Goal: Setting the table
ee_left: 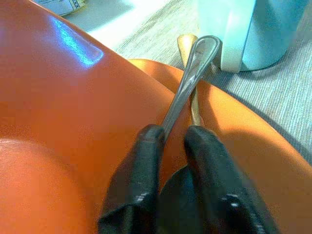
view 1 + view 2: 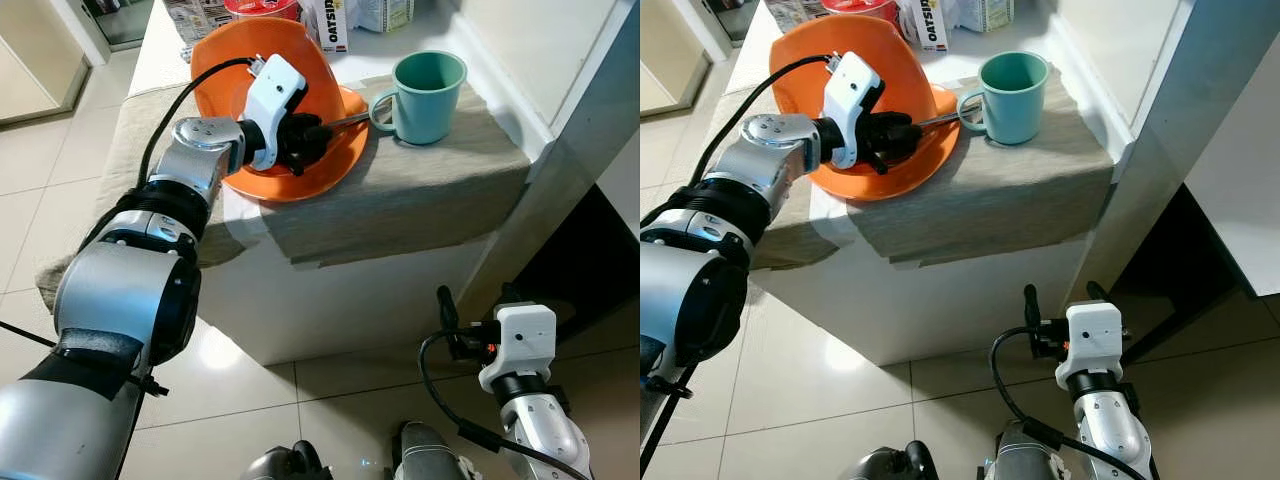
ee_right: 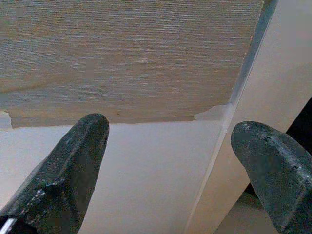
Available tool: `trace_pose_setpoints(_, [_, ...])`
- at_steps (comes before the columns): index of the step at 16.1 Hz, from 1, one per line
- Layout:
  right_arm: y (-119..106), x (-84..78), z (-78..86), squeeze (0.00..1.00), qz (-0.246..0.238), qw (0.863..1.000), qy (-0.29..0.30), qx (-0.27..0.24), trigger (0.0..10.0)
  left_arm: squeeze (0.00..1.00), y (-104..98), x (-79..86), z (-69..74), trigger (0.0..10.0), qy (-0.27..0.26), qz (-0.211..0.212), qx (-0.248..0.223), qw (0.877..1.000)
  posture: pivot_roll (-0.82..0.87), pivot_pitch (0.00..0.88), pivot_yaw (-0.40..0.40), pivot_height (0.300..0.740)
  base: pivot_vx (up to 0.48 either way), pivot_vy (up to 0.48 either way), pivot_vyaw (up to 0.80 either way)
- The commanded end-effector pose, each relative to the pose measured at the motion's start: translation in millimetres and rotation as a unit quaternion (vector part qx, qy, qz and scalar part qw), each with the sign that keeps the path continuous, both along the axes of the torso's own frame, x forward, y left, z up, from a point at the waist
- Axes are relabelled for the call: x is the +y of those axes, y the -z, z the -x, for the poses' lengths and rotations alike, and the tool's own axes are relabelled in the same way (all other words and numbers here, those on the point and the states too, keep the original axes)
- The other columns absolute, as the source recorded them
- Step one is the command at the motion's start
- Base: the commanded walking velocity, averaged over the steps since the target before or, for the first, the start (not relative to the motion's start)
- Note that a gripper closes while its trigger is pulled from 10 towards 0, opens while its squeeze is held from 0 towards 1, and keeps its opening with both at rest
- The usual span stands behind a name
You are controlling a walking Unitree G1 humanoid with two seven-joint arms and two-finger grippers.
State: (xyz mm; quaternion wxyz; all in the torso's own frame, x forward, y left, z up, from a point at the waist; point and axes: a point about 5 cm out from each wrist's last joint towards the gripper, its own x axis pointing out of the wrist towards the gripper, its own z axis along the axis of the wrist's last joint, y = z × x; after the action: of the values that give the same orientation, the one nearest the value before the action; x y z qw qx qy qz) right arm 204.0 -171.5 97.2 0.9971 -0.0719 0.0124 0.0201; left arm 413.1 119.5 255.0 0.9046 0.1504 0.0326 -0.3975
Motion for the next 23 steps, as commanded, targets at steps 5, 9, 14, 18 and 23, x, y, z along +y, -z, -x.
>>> trace_pose_setpoints(5, [6,2.9,1.3,0.00,0.001,1.000,-0.008,0.013,10.0,0.00,-9,-5.5,3.3,0.0,0.050,0.045,0.023,0.997,-0.37,0.158,0.163,0.740,0.000,0.000,0.00])
trace_pose_setpoints(9, [6,4.3,1.0,0.00,0.000,1.000,-0.006,0.012,10.0,0.00,-14,-13.9,5.1,0.0,0.079,0.067,0.027,0.994,-0.37,0.156,0.167,0.740,0.000,0.000,0.00])
trace_pose_setpoints(14, [7,4.2,1.4,0.00,0.000,1.000,-0.005,0.013,10.0,0.00,-20,-16.1,4.8,0.0,0.080,0.073,0.018,0.994,-0.37,0.158,0.166,0.740,0.000,0.000,0.00])
trace_pose_setpoints(18, [8,4.5,-0.8,0.00,0.002,1.000,-0.008,0.015,10.0,0.00,-26,-6.3,0.5,0.0,0.030,0.040,-0.016,0.999,-0.36,0.155,0.160,0.740,0.000,0.000,0.00])
trace_pose_setpoints(23, [11,7.2,-4.1,0.00,0.000,1.000,-0.014,0.017,10.0,0.00,-29,12.0,-3.1,10.0,-0.024,0.012,-0.032,0.999,-0.35,0.153,0.159,0.740,0.000,0.000,0.00])
